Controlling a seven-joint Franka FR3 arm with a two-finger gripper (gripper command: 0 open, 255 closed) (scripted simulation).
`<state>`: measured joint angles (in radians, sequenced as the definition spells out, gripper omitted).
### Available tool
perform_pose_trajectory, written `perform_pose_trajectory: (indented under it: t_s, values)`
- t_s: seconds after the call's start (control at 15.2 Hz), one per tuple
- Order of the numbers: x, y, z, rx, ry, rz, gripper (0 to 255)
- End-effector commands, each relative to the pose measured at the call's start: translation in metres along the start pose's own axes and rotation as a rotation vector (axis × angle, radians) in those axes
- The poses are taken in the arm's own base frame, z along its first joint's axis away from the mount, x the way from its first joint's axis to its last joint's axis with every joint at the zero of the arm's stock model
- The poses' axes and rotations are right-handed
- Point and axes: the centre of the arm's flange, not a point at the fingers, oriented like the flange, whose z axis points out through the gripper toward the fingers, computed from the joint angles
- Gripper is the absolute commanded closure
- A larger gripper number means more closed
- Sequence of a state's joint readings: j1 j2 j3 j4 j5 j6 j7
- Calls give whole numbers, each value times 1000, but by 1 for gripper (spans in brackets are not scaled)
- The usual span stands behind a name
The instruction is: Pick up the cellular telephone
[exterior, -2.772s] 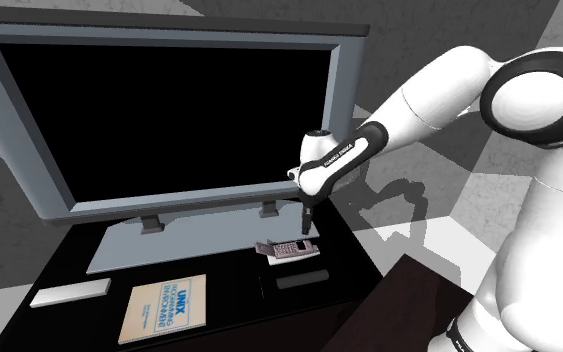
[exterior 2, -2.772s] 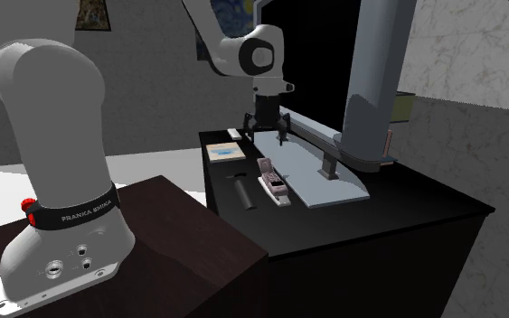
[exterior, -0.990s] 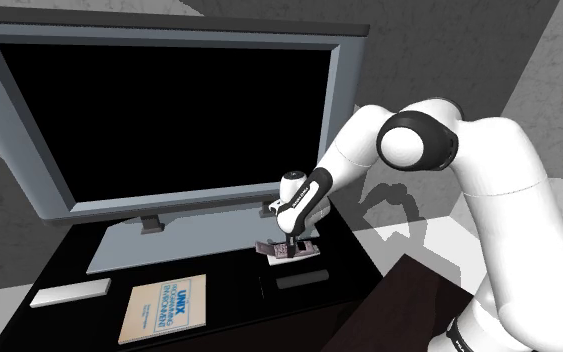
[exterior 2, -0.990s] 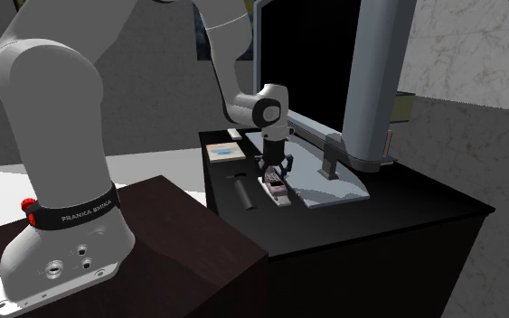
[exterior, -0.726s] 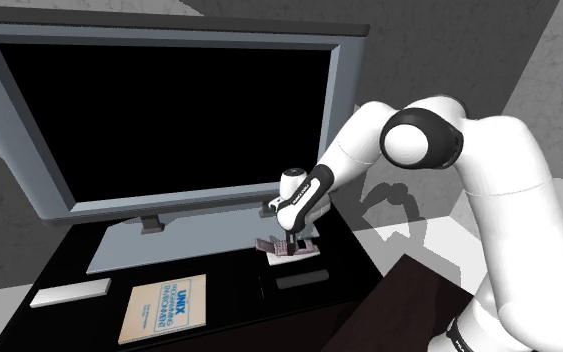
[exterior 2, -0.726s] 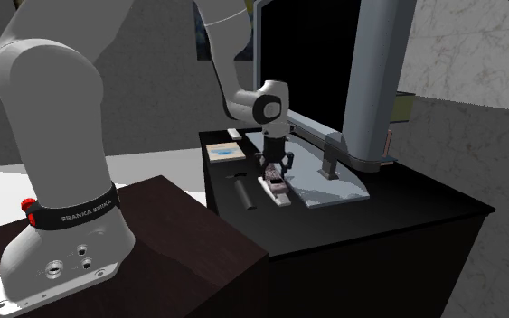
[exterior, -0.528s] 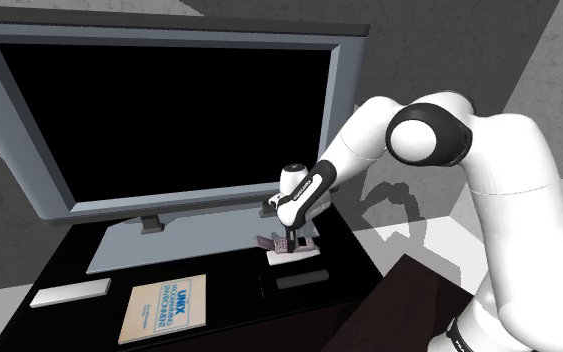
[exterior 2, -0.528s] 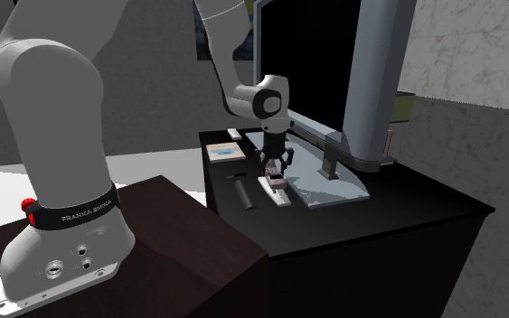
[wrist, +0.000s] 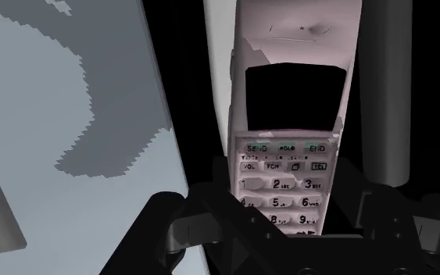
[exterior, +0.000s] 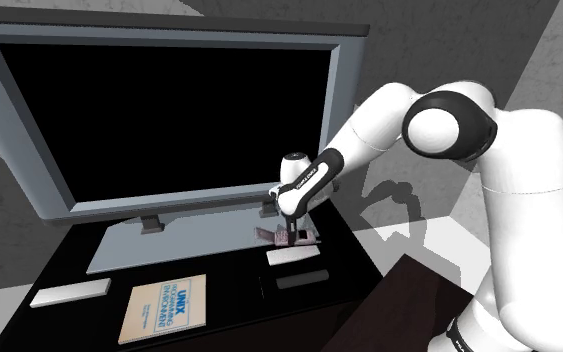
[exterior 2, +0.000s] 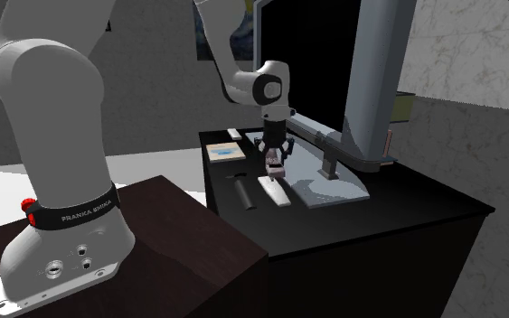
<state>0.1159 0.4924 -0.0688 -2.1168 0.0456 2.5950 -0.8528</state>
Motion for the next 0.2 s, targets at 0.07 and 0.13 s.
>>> perform_pose_trajectory:
  t_s: [0.07,0.13]
  values:
    - [-1,1,-12,0,0,0,255]
    - [-1,1,-12,0,0,0,255]
